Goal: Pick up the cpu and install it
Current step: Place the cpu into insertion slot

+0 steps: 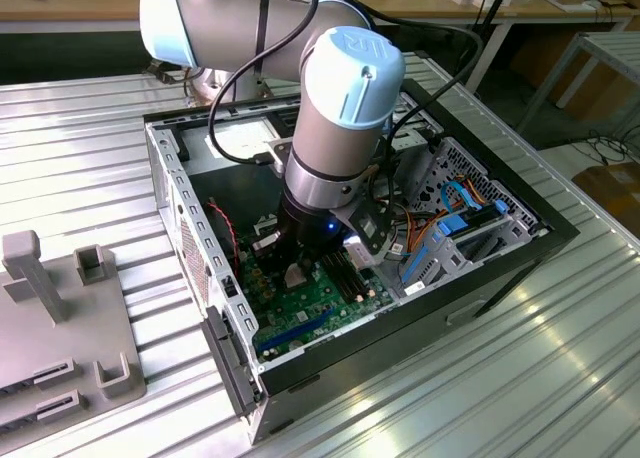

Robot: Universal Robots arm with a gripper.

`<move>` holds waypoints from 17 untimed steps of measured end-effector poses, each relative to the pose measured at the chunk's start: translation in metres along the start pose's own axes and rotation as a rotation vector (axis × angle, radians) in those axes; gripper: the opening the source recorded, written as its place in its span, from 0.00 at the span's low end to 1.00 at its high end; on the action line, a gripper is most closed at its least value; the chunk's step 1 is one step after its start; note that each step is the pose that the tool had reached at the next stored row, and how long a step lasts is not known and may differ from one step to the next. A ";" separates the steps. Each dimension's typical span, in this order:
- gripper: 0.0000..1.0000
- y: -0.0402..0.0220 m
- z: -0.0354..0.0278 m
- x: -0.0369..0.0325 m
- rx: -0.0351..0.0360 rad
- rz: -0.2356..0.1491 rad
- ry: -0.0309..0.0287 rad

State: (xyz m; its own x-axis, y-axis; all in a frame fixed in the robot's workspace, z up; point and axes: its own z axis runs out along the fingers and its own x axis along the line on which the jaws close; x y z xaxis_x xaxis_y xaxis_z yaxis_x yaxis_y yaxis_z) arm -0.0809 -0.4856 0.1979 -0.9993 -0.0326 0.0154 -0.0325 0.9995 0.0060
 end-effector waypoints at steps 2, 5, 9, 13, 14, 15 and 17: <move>0.47 0.0000 0.0000 -0.0001 0.0000 0.000 -0.0001; 0.47 0.0000 0.0008 -0.0001 0.0002 0.000 -0.0001; 0.47 -0.0001 0.0019 -0.0001 0.0002 0.000 0.0000; 0.47 0.0000 0.0020 -0.0001 0.0002 0.000 0.0000; 0.47 0.0000 0.0020 -0.0001 0.0003 0.000 -0.0001; 0.47 0.0000 0.0019 -0.0002 0.0009 0.000 -0.0002; 0.47 0.0001 0.0019 -0.0002 0.0037 0.000 -0.0003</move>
State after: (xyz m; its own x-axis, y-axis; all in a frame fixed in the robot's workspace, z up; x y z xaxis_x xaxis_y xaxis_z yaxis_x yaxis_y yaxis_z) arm -0.0807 -0.4855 0.1960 -0.9993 -0.0328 0.0152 -0.0327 0.9995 0.0023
